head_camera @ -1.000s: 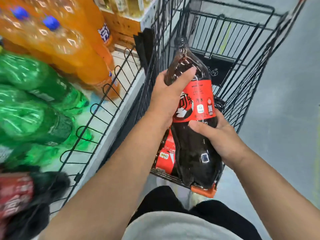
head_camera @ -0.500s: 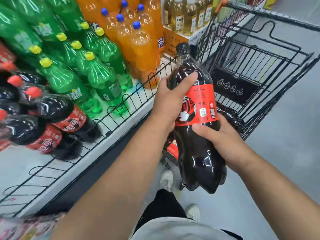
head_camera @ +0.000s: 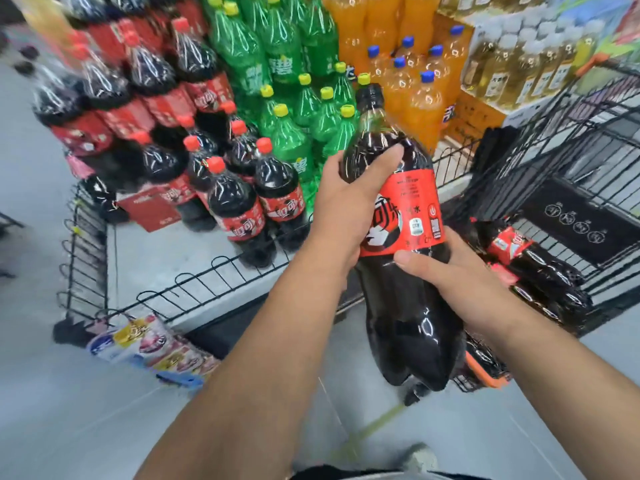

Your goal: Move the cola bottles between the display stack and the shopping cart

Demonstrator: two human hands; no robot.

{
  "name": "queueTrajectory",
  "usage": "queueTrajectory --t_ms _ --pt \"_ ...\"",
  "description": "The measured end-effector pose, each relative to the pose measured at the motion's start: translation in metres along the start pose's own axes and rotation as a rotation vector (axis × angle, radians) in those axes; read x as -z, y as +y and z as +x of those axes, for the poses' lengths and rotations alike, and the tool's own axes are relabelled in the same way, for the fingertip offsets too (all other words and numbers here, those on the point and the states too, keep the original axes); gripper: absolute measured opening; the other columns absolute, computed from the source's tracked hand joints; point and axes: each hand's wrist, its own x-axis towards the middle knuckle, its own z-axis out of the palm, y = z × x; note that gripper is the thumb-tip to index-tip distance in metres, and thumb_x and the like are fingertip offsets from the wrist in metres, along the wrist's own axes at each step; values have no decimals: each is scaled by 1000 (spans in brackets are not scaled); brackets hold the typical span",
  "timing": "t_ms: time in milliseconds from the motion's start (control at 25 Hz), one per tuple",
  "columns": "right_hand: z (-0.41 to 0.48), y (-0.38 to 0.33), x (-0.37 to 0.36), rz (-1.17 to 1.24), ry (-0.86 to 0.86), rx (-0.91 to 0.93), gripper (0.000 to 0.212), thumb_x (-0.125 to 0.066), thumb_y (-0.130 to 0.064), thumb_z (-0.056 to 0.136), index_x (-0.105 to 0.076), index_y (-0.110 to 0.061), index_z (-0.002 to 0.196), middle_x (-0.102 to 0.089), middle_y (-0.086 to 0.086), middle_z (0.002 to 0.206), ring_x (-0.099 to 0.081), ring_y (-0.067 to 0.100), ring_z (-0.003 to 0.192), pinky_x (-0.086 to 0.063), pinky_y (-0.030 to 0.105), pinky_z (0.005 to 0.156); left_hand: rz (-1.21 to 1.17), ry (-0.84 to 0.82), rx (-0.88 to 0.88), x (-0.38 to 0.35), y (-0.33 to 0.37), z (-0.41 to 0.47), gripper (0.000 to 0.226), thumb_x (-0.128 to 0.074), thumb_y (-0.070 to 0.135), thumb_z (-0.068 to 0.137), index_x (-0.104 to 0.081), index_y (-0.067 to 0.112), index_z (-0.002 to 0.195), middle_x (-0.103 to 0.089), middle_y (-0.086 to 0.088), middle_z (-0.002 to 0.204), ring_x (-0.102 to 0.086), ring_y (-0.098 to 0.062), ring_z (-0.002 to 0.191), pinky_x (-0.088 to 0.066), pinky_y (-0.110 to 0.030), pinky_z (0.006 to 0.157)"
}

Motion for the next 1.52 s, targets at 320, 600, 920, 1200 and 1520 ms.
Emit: queueTrajectory --t_ms 320,600,920,1200,1520 --pt "-7 -9 -149 11 -159 30 70 -85 -37 58 -59 -28 122 -74 0 108 -72 22 98 -52 46 96 19 141 -110 148 56 -31 72 -86 54 54 -66 20 114 -76 -10 110 -73 -34 104 -55 -59 97" --pt "-2 -12 -251 43 -237 84 76 -86 -36 54 -58 -26 124 -75 0 108 -72 19 98 -53 37 88 28 188 -167 245 95 -46 62 -86 46 58 -66 20 110 -77 -9 107 -74 -32 102 -57 -57 96" --pt "33 -23 -309 13 -352 91 70 -87 -33 56 -59 -25 120 -74 1 108 -71 22 101 -53 43 94 28 278 -178 309 118 -30 63 -88 43 66 -63 18 118 -77 -10 110 -75 -30 101 -58 -55 94" --pt "91 -30 -337 -4 -460 114 78 -87 -43 50 -58 -27 121 -74 -2 109 -71 17 100 -54 39 90 77 244 -237 343 134 8 76 -90 37 63 -60 9 127 -73 -19 118 -73 -36 105 -59 -55 94" --pt "161 -42 -358 -111 -480 152 91 -89 -48 45 -51 -34 126 -71 -14 108 -68 3 98 -53 34 91 198 341 -229 360 156 53 56 -89 30 62 -65 24 112 -78 2 100 -76 -18 92 -61 -40 83"
